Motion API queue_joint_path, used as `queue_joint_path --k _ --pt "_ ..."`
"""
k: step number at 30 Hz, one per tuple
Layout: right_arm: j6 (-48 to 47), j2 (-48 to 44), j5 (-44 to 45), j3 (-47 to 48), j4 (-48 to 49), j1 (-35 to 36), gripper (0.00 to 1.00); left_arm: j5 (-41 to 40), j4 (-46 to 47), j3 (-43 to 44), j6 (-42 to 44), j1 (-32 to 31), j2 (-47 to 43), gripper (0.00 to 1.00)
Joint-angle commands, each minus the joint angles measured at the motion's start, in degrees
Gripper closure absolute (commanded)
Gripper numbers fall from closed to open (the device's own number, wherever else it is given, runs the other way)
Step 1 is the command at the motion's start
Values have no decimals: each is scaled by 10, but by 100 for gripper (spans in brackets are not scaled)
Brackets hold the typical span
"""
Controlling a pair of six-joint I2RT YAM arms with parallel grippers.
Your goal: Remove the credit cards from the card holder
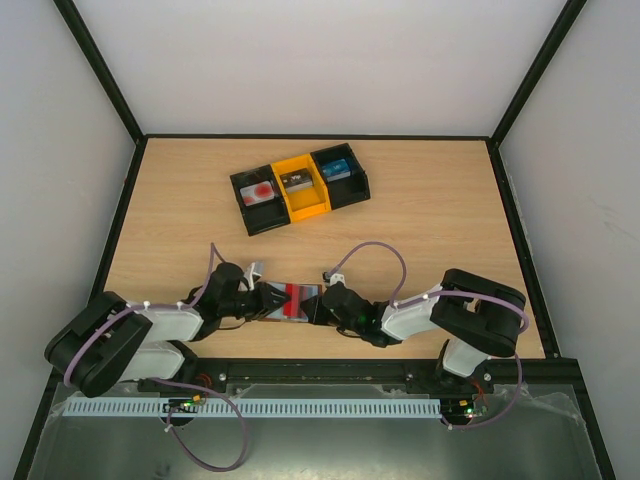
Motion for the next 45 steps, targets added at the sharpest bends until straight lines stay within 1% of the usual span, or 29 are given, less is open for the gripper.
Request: queue_joint_path --k 1,10,14,16,21,30,38,45 --pt "0 20 -12 -13 -31 3 91 14 42 -4 -9 -5 3 77" --pt "0 24 -14 -12 -29 3 91 10 49 -3 -9 -9 17 84" --pt "1 24 -14 -14 -29 3 91 8 50 -5 -10 -10 14 95" --pt "0 23 -12 -13 -33 3 91 2 39 -4 -8 -10 7 97" --pt "-1 21 -6 -15 -39 3 90 -26 -37 6 12 -9 -31 97" --pt "-5 14 2 -15 -50 3 90 -71 -170 23 39 2 -126 97" --pt "-8 15 3 -16 -49 2 90 -100 -244 31 48 15 -191 97" --pt "-21 2 10 0 -73 2 89 -121 -318 71 93 30 -241 97"
